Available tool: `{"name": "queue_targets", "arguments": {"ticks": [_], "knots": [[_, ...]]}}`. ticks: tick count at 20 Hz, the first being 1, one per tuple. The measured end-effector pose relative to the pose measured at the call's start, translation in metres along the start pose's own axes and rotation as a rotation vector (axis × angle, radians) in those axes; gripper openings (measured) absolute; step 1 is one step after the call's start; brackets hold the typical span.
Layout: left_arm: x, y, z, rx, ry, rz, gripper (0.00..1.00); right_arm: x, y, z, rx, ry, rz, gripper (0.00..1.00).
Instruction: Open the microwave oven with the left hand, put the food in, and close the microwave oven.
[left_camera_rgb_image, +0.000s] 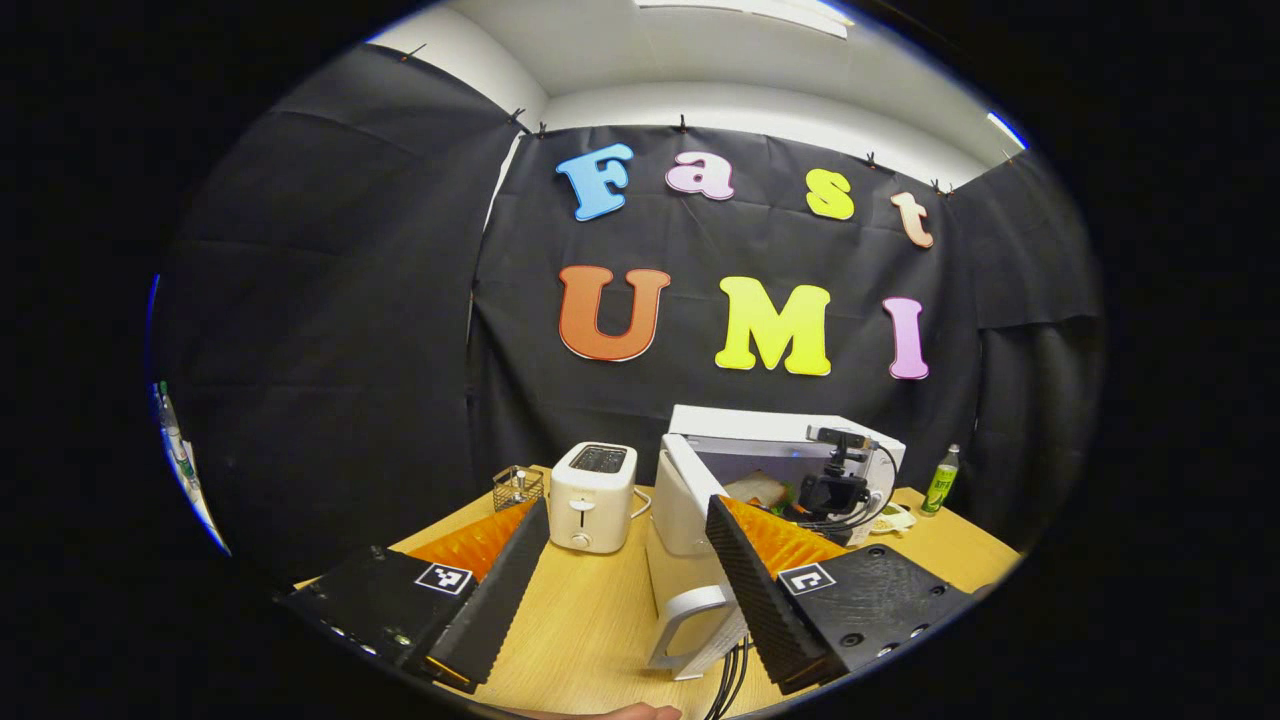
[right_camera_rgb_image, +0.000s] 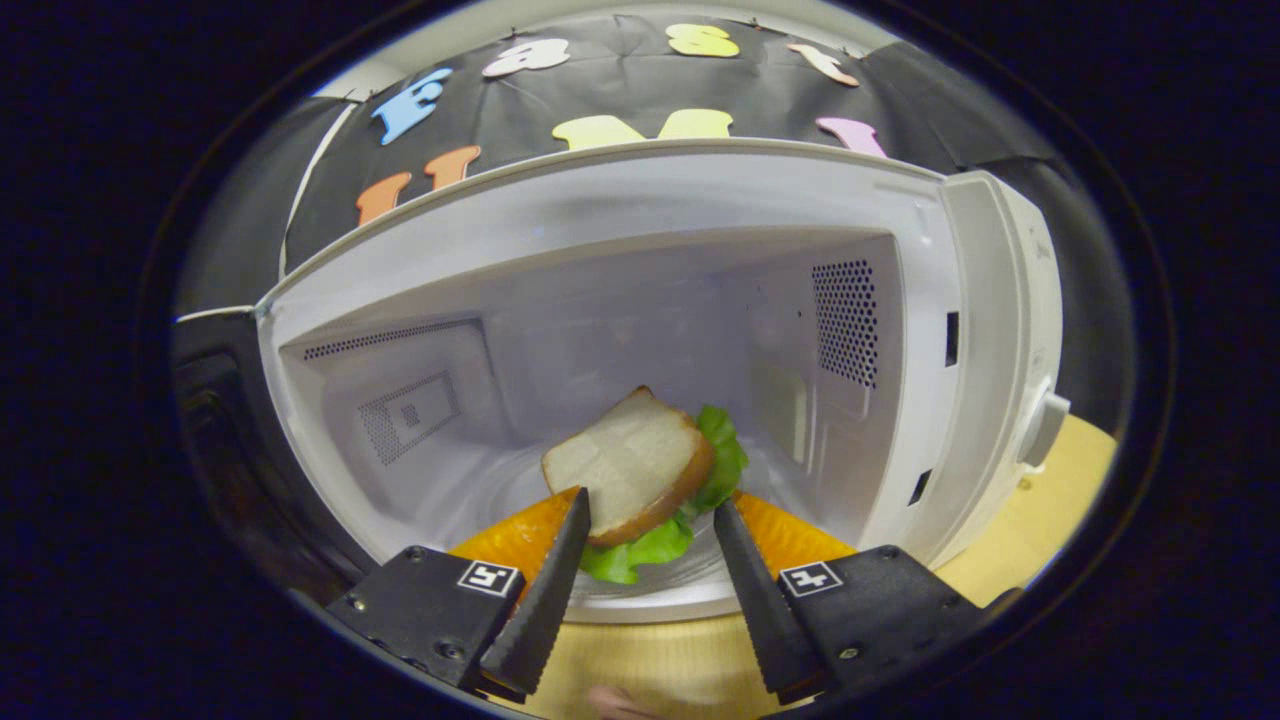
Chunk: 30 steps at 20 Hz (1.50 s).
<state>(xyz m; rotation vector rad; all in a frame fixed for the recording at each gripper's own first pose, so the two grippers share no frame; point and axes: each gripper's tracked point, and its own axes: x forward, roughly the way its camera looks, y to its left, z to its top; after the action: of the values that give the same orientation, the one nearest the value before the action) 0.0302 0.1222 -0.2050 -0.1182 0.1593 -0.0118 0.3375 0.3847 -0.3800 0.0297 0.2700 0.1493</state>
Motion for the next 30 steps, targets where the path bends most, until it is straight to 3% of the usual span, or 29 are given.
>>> {"name": "queue_targets", "arguments": {"ticks": [1,5,7,8,9,11,12,13,14,16,17,18,19,20,21,22,24,25,26,27,28,30], "knots": [[0.0,0.004,-0.002,0.0,0.003,0.007,0.95,-0.001,-0.002,0.001,-0.027,0.005,-0.006,0.81],[-0.005,0.015,-0.013,-0.027,0.03,0.013,0.95,-0.008,-0.009,0.008,-0.095,0.022,-0.011,0.82],[-0.01,0.016,-0.012,-0.056,0.028,0.0,0.95,-0.017,-0.001,0.021,-0.115,-0.01,0.048,0.77],[-0.013,0.02,-0.014,-0.062,0.028,0.002,0.95,-0.023,-0.001,0.027,-0.139,-0.026,0.063,0.82],[-0.016,0.023,-0.015,-0.064,0.029,0.01,0.95,-0.03,-0.005,0.032,-0.166,-0.04,0.065,0.77],[-0.019,0.028,-0.016,-0.063,0.03,0.016,0.95,-0.046,-0.007,0.045,-0.211,-0.072,0.07,0.77],[-0.02,0.027,-0.015,-0.06,0.026,0.008,0.82,-0.056,-0.008,0.052,-0.231,-0.093,0.08,0.82],[-0.023,0.026,-0.014,-0.051,0.019,-0.001,0.83,-0.065,-0.009,0.057,-0.237,-0.105,0.088,0.82],[-0.023,0.027,-0.013,-0.04,0.014,-0.001,0.95,-0.074,-0.011,0.061,-0.235,-0.111,0.096,0.77],[-0.026,0.033,-0.013,-0.015,0.015,0.011,0.94,-0.093,-0.014,0.067,-0.214,-0.102,0.117,0.83],[-0.029,0.034,-0.013,-0.003,0.01,0.013,0.82,-0.103,-0.016,0.071,-0.196,-0.101,0.127,0.84],[-0.03,0.036,-0.011,0.007,0.001,0.015,0.82,-0.115,-0.018,0.078,-0.178,-0.104,0.138,0.85],[-0.029,0.034,-0.008,0.013,-0.01,0.007,0.94,-0.127,-0.02,0.085,-0.168,-0.107,0.155,0.85],[-0.029,0.033,-0.008,0.014,-0.014,-0.004,0.93,-0.138,-0.023,0.091,-0.166,-0.112,0.162,0.83],[-0.029,0.032,-0.009,0.009,-0.013,-0.009,0.77,-0.152,-0.028,0.099,-0.167,-0.121,0.165,0.84],[-0.029,0.031,-0.01,0.0,-0.016,-0.018,0.9,-0.165,-0.034,0.105,-0.166,-0.132,0.166,0.85],[-0.028,0.035,-0.012,-0.013,-0.021,-0.022,0.84,-0.197,-0.043,0.124,-0.168,-0.163,0.183,0.85],[-0.026,0.037,-0.014,-0.021,-0.019,-0.021,0.67,-0.212,-0.048,0.131,-0.173,-0.176,0.187,0.85],[-0.024,0.04,-0.016,-0.025,-0.022,-0.014,0.72,-0.23,-0.055,0.14,-0.175,-0.19,0.186,0.84],[-0.021,0.046,-0.017,-0.025,-0.025,0.003,0.69,-0.251,-0.059,0.149,-0.173,-0.208,0.205,0.86],[-0.016,0.05,-0.02,-0.025,-0.029,0.013,0.51,-0.269,-0.062,0.158,-0.174,-0.226,0.217,0.83],[-0.01,0.057,-0.028,-0.02,-0.034,0.022,0.4,-0.304,-0.074,0.173,-0.179,-0.266,0.233,0.94]]}}
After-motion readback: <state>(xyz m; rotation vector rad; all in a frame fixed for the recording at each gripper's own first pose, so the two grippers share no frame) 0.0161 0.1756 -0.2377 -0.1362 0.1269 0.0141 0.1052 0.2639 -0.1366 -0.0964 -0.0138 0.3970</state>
